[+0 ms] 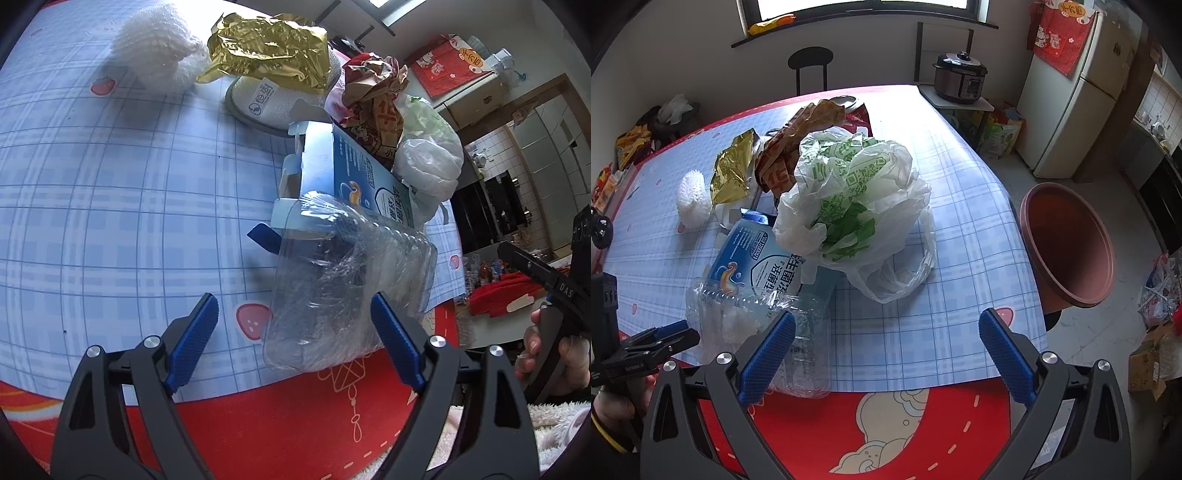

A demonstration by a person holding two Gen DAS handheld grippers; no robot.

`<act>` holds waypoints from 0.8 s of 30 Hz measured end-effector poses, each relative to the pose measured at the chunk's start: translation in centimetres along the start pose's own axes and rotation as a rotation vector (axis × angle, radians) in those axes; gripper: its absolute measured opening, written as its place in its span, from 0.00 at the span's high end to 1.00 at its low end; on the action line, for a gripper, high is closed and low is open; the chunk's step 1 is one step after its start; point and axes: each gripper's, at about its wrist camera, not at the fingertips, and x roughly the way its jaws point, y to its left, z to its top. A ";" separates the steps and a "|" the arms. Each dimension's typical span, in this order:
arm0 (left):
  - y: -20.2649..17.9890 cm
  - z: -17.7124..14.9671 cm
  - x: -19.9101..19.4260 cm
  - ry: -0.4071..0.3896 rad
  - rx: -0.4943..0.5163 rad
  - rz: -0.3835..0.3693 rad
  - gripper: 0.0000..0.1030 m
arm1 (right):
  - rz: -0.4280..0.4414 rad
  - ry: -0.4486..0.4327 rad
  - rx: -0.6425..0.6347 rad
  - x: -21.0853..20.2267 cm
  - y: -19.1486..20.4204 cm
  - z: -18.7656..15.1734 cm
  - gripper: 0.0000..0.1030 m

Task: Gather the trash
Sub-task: 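Reach the left tool to the clear plastic bottle pack and close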

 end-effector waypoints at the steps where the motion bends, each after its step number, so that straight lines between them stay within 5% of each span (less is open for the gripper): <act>1: 0.0 0.3 0.3 0.005 0.011 -0.013 0.19 | -0.005 -0.001 0.007 -0.1 0.0 -0.1 0.05; 16: -1.9 1.6 3.1 0.081 0.185 -0.121 0.17 | -0.063 0.021 0.068 0.4 0.4 -1.6 0.05; 24: -2.3 2.4 4.2 0.094 0.174 -0.160 0.15 | -0.057 0.012 0.087 0.3 0.9 -1.6 0.05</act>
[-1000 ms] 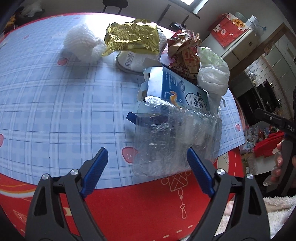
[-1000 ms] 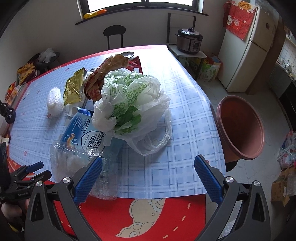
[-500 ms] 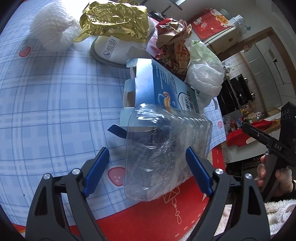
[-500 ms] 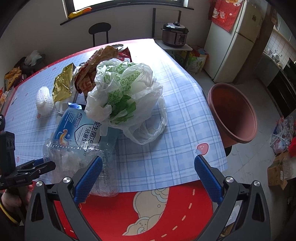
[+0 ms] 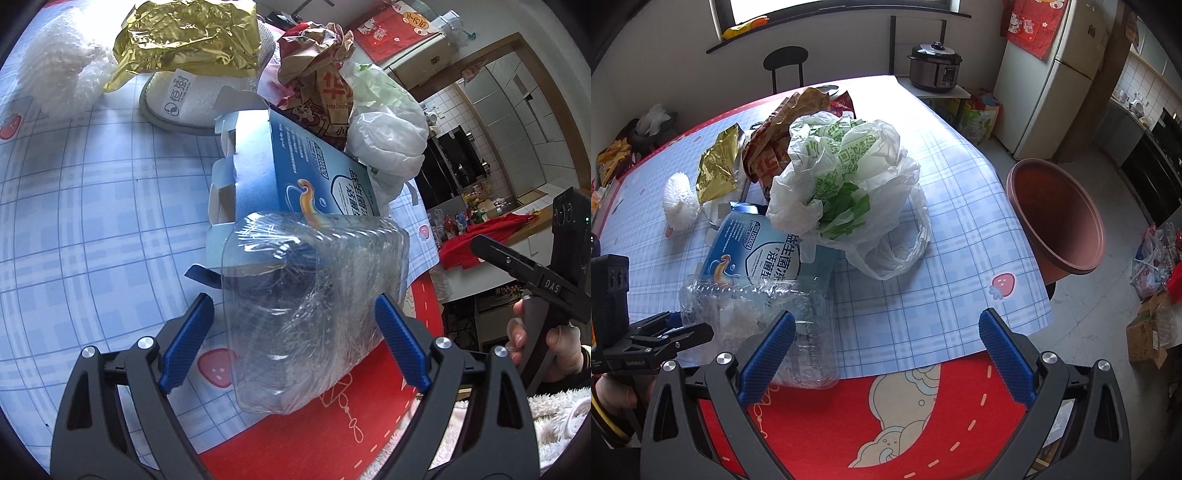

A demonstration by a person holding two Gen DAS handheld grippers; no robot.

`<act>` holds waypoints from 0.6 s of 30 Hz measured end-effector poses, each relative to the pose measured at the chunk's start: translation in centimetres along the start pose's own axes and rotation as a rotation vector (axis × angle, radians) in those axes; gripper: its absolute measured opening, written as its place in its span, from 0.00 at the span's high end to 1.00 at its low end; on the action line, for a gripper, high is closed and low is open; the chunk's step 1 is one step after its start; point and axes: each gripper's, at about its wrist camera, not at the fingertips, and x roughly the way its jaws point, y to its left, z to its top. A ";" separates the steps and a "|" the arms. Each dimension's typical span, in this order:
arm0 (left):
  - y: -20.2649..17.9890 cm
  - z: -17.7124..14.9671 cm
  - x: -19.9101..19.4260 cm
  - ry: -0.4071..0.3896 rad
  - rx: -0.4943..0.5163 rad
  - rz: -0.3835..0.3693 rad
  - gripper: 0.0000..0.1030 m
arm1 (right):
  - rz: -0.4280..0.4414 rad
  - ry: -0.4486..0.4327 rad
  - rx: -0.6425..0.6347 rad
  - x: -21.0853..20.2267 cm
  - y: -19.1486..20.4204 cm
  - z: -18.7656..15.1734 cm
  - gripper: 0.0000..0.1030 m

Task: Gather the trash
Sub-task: 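Reach the left tool to the clear plastic bottle pack and close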

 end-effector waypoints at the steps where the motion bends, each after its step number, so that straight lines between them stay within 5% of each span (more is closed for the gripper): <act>1: -0.1 0.1 0.1 0.004 0.001 0.000 0.15 | 0.001 -0.002 0.004 0.0 0.0 0.1 0.05; 11: -0.6 0.1 0.4 0.044 -0.009 0.038 0.16 | 0.025 -0.006 0.024 0.3 -0.1 0.6 0.05; 18: -1.3 -0.6 0.4 0.096 -0.055 0.081 0.33 | 0.048 -0.004 0.028 0.7 -0.4 0.8 0.05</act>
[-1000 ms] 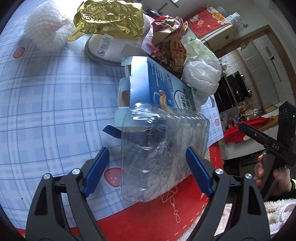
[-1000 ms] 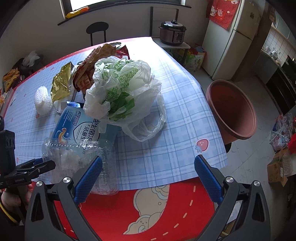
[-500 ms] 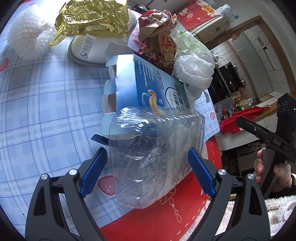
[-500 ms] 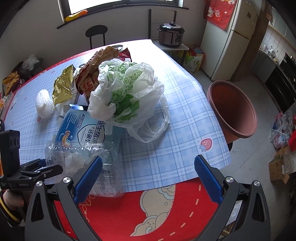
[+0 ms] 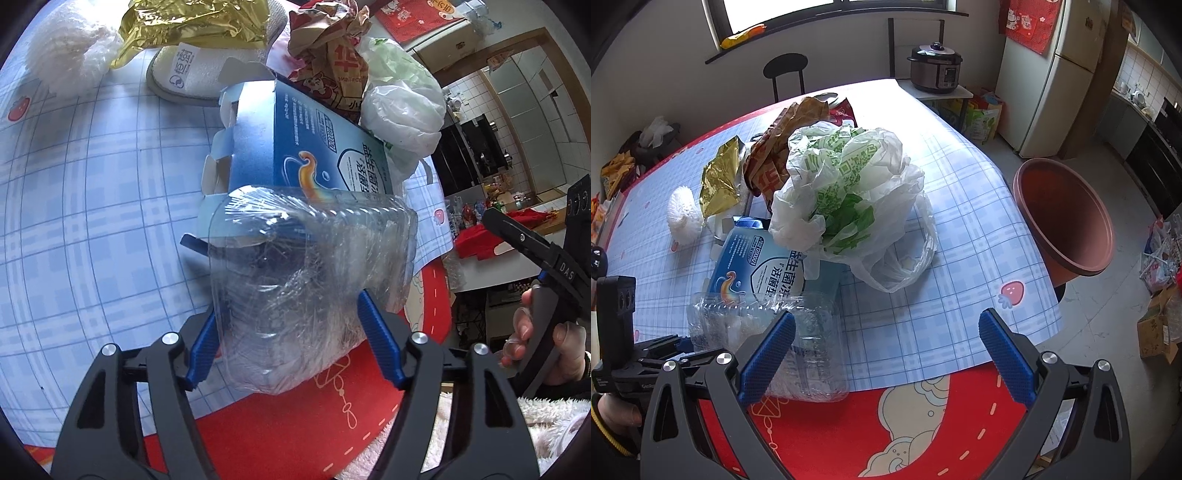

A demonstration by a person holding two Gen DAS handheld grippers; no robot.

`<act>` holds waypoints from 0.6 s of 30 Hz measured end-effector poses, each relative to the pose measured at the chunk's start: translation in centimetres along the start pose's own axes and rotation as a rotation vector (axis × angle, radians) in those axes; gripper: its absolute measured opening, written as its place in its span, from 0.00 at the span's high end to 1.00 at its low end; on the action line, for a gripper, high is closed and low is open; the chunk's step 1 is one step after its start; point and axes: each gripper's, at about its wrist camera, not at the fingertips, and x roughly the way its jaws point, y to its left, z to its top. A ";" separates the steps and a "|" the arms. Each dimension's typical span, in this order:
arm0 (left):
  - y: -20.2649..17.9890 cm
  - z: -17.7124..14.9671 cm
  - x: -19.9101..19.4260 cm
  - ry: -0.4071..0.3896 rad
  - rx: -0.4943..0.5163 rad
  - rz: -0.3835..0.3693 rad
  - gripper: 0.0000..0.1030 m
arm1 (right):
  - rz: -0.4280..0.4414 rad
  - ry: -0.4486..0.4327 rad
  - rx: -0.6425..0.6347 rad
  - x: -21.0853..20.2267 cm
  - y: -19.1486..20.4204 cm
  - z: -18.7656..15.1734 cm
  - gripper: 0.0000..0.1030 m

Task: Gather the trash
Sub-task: 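Reach the left tool to the clear plastic bottle pack and close, then lift the bottle pack with the left tool while the right tool grasps the white plastic bag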

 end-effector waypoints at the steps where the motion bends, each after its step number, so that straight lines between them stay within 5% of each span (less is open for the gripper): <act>1: 0.0 -0.2 -0.1 -0.001 -0.004 -0.006 0.37 | 0.003 0.000 0.000 0.1 0.0 0.0 0.05; 9: -1.5 -1.5 -3.4 -0.069 0.005 -0.015 0.45 | 0.038 -0.026 -0.044 -0.1 0.2 1.1 0.05; 18: -2.1 -3.8 -10.1 -0.262 -0.056 -0.030 0.46 | 0.103 -0.129 -0.096 0.2 1.3 5.6 0.05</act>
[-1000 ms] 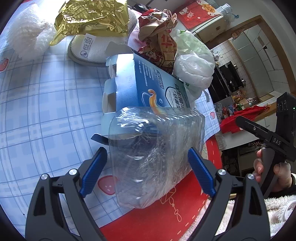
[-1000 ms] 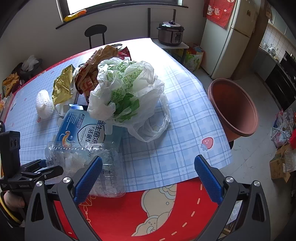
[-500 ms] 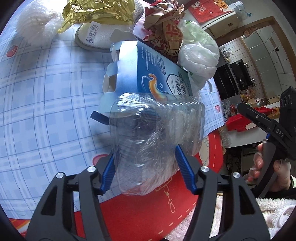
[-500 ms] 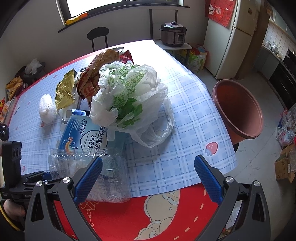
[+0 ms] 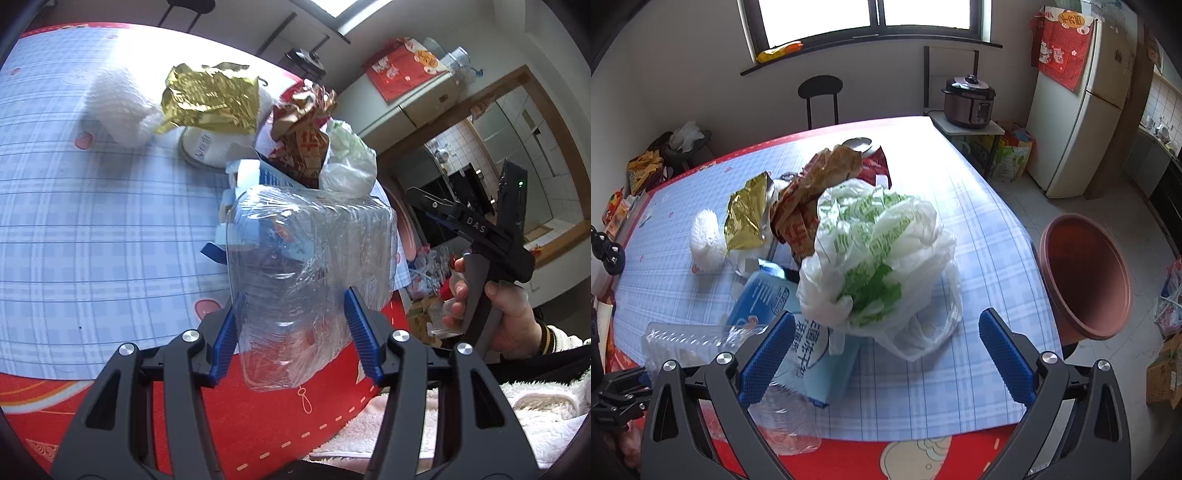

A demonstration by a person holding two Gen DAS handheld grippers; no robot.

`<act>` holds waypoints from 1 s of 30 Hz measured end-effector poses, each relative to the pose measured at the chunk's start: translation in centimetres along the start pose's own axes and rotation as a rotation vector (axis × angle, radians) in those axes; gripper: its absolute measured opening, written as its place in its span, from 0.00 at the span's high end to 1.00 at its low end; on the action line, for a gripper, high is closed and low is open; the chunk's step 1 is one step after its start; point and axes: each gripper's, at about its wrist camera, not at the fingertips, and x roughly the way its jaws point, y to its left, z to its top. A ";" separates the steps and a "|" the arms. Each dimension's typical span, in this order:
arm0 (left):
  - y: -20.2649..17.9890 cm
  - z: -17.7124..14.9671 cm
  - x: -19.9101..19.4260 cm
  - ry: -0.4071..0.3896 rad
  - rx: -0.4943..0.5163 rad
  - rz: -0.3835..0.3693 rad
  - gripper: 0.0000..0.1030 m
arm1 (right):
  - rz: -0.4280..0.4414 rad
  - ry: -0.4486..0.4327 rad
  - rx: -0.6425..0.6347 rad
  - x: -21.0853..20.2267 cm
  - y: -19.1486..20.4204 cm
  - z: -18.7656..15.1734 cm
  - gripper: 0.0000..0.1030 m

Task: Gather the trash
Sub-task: 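Lift the bottle pack with the left tool while the right tool grasps the white plastic bag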

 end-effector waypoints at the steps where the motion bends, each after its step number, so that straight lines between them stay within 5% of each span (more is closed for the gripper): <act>1: 0.4 0.0 -0.8 -0.027 -0.016 0.007 0.46 | 0.008 -0.005 0.003 0.5 0.1 0.5 0.05; 5: 1.7 0.6 -4.5 -0.142 -0.074 0.065 0.49 | 0.029 0.008 0.015 2.7 1.1 1.9 0.07; 8: 2.7 1.3 -6.7 -0.201 -0.109 0.076 0.69 | 0.023 0.032 0.015 4.3 1.9 2.3 0.13; 13: 4.1 1.9 -6.7 -0.178 -0.126 0.150 0.84 | 0.011 0.094 0.014 6.5 3.1 1.9 0.24; 17: 4.2 1.8 -7.3 -0.188 -0.117 0.123 0.85 | -0.001 0.100 0.052 6.5 2.7 1.6 0.32; 23: 3.1 3.3 -7.9 -0.205 -0.044 0.097 0.85 | 0.009 0.101 0.067 5.3 1.8 0.8 0.81; 30: -0.3 5.6 -9.1 -0.272 0.074 0.066 0.85 | 0.025 -0.014 0.115 0.8 -0.3 0.5 0.84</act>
